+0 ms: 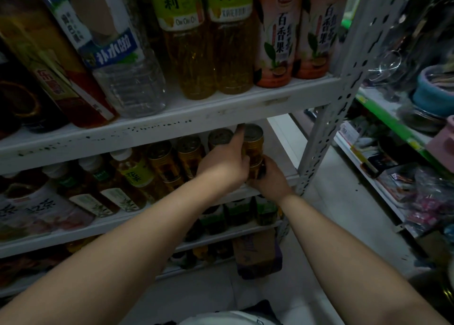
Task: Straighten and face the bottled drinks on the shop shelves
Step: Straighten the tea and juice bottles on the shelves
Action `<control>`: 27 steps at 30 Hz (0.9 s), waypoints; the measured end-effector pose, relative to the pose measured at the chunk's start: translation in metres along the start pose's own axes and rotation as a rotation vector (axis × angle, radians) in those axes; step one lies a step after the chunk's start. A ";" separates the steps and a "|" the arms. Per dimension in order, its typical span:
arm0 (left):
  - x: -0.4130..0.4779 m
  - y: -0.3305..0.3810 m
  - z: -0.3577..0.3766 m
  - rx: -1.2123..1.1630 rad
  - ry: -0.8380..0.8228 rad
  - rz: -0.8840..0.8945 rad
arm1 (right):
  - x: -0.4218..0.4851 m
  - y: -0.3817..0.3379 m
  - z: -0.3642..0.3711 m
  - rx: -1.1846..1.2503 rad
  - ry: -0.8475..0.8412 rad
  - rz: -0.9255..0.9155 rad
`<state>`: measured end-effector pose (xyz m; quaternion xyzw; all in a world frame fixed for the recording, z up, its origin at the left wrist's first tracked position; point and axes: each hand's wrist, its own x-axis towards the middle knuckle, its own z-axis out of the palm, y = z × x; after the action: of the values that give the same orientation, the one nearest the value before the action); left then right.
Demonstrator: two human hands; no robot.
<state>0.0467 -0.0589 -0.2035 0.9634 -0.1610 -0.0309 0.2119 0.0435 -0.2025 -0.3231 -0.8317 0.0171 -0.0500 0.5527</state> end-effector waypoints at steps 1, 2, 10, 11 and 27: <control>0.005 0.003 0.000 0.039 -0.039 -0.031 | -0.001 0.000 0.002 -0.015 0.019 -0.022; 0.010 0.006 -0.001 0.078 -0.053 -0.045 | -0.002 0.001 0.003 -0.031 0.053 -0.053; 0.020 0.006 0.006 0.371 0.085 0.056 | 0.000 0.019 0.004 -0.072 0.011 0.040; 0.019 0.006 0.007 0.371 0.093 0.051 | -0.001 0.019 0.005 -0.074 0.034 0.050; 0.018 0.007 0.000 0.337 0.087 0.086 | -0.005 0.024 0.006 -0.156 0.028 0.026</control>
<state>0.0620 -0.0705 -0.2008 0.9780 -0.1954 0.0473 0.0552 0.0397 -0.2063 -0.3475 -0.8711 0.0396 -0.0528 0.4867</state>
